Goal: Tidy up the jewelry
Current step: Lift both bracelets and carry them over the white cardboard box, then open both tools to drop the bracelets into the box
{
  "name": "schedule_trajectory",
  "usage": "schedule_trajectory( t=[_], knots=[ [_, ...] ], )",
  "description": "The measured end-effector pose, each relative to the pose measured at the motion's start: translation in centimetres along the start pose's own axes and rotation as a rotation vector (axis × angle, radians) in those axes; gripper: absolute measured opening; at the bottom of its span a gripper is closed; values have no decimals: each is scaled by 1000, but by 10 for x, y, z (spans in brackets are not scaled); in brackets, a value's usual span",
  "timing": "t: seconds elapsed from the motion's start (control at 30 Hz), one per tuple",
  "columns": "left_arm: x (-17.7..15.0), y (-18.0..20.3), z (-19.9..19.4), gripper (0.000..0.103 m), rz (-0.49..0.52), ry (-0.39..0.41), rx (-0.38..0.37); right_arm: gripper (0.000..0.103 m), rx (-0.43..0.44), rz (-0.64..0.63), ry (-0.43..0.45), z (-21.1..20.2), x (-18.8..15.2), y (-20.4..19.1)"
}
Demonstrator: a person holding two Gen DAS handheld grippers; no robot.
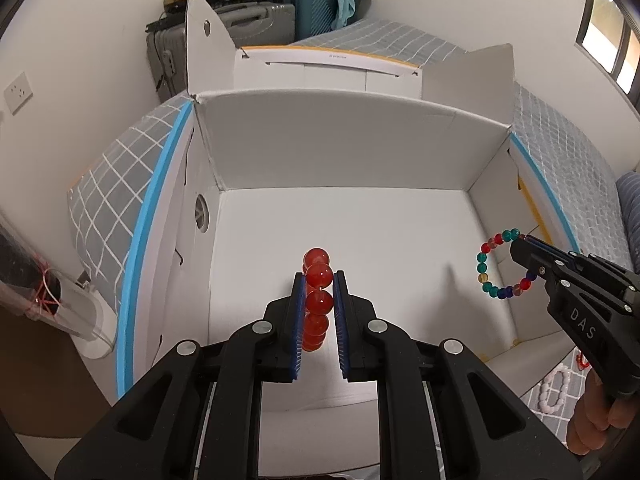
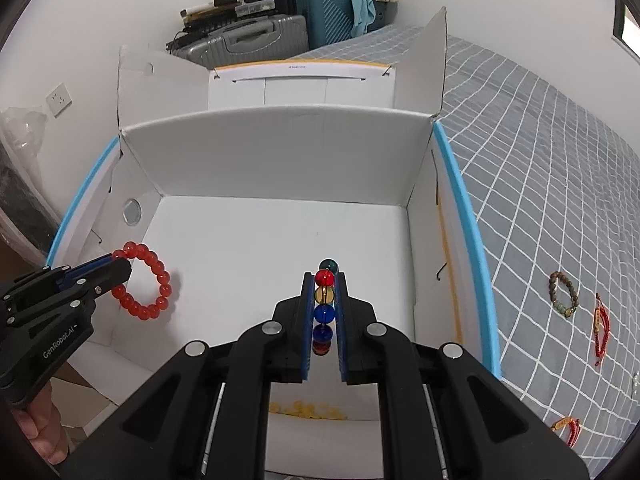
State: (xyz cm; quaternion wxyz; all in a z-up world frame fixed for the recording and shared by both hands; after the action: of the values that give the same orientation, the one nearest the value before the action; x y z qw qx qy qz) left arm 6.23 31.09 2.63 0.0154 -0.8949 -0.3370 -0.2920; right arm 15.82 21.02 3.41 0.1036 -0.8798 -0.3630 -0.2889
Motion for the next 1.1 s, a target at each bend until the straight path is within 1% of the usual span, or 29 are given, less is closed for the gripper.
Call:
schedule_trajectory(
  t=[0.27, 0.33, 0.37, 0.43, 0.47, 0.5, 0.57, 0.6, 0.67, 0.73, 0.77, 0.8, 0.83, 0.9, 0.97, 1.0, 1.1],
  knots=[
    [2, 0, 6, 14, -4, -9, 9, 9, -6, 2, -18, 5, -2, 1],
    [4, -1, 3, 14, -6, 7, 16, 11, -5, 5, -12, 4, -2, 2],
    [4, -1, 1, 16, -10, 15, 21, 11, -7, 4, -7, 2, -1, 2],
    [6, -2, -4, 25, -15, 27, 25, 21, -1, 8, -1, -1, -1, 3],
    [7, -2, -7, 36, -17, 35, 26, 36, -5, 9, 7, -4, 0, 4],
    [7, -2, -12, 45, -19, 50, 28, 45, -9, 8, 23, -9, 0, 4],
    [7, -1, -18, 51, -17, 69, 26, 51, -22, 3, 49, -19, 2, 5],
    [7, 0, -23, 55, -18, 77, 21, 59, -27, 2, 60, -24, 3, 6],
    [7, 1, -30, 60, -17, 91, 11, 70, -42, 2, 85, -33, 4, 9],
    [7, 5, -39, 67, -13, 111, 2, 79, -63, 1, 118, -46, 4, 13],
    [7, 8, -43, 72, -10, 120, -4, 86, -70, 3, 126, -50, 4, 16],
    [7, 10, -46, 72, -5, 129, -9, 91, -80, 9, 140, -57, 3, 20],
    [5, 14, -51, 73, 7, 140, -19, 93, -88, 17, 154, -63, 0, 25],
    [3, 23, -58, 79, 25, 152, -32, 95, -101, 37, 168, -74, -4, 35],
    [-1, 36, -65, 82, 49, 165, -55, 95, -110, 57, 180, -84, -10, 47],
    [-3, 43, -69, 84, 59, 171, -69, 95, -120, 68, 186, -91, -15, 55],
    [-8, 60, -73, 88, 75, 177, -104, 95, -163, 97, 198, -107, -29, 74]
  ],
)
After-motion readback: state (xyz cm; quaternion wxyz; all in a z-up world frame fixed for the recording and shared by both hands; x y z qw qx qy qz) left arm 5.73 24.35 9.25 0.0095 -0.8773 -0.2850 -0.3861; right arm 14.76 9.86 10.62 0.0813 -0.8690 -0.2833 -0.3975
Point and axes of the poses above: each gripper's, at about its wrist camera, not at the fingertips, and z roughly the way its jaws point, y to its right, x to its top, the point moved 3 cm from there along z, roughly the way its jaws point, and after that the axes turned 12 degrees about -z, right-handed, at the moved point
